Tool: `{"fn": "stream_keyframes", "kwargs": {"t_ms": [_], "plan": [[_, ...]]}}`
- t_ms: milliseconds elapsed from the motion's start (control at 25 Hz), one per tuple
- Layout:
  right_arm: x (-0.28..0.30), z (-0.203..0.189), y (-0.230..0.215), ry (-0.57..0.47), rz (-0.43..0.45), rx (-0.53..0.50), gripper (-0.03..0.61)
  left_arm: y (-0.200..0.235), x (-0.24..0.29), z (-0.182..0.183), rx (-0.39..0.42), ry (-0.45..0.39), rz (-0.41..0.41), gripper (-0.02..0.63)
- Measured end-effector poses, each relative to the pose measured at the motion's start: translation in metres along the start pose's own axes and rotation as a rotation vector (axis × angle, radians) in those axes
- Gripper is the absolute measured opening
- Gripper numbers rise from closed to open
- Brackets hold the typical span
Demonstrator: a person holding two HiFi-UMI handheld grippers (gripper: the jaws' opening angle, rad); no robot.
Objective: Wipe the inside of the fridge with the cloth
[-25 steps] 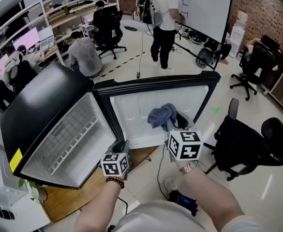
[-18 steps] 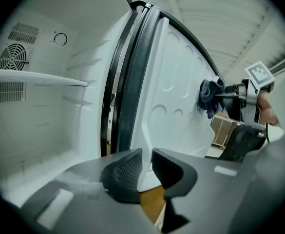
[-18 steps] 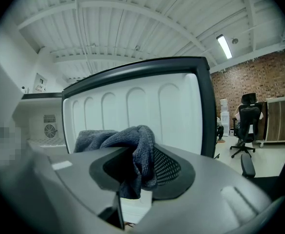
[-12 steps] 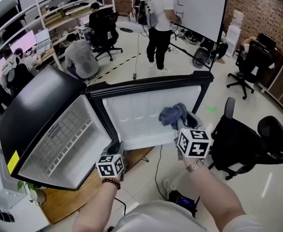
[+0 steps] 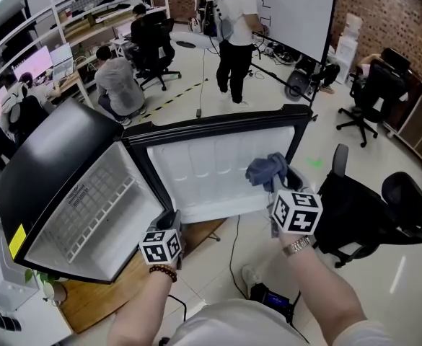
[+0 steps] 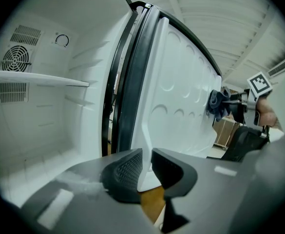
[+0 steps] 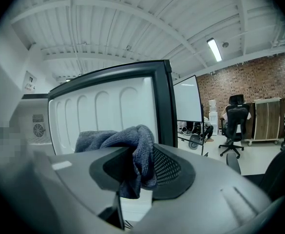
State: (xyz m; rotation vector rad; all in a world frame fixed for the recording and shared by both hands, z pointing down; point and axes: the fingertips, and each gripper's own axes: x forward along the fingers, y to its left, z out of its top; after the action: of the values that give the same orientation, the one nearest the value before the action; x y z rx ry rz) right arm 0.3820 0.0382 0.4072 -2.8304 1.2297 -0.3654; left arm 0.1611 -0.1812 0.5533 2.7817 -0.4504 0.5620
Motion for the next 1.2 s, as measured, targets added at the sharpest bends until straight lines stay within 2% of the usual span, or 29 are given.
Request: {"fn": "stream_keyframes", "kwargs": {"t_ms": [160, 280, 520, 800, 1000, 1200], "plan": [[-0.005, -0.003, 0.011, 0.0, 0.027, 0.009, 0.12, -0.001, 0.0, 0.001, -0.001, -0.002, -0.005, 0.064], [-0.007, -0.009, 0.037, 0.003, 0.082, -0.001, 0.121, -0.001, 0.0, 0.0, 0.002, 0.001, -0.009, 0.066], [-0.003, -0.033, 0.115, 0.044, 0.225, -0.037, 0.12, -0.002, 0.001, 0.0, -0.001, 0.015, -0.03, 0.066], [0.01, -0.065, 0.208, 0.091, 0.389, -0.086, 0.121, -0.006, 0.003, -0.002, 0.035, 0.049, -0.052, 0.07], [0.025, -0.081, 0.244, 0.128, 0.439, -0.101, 0.121, -0.008, 0.003, -0.006, 0.032, 0.057, -0.065, 0.087], [0.037, -0.091, 0.261, 0.151, 0.45, -0.109, 0.12, -0.003, 0.004, -0.009, 0.029, 0.062, -0.065, 0.09]]}}
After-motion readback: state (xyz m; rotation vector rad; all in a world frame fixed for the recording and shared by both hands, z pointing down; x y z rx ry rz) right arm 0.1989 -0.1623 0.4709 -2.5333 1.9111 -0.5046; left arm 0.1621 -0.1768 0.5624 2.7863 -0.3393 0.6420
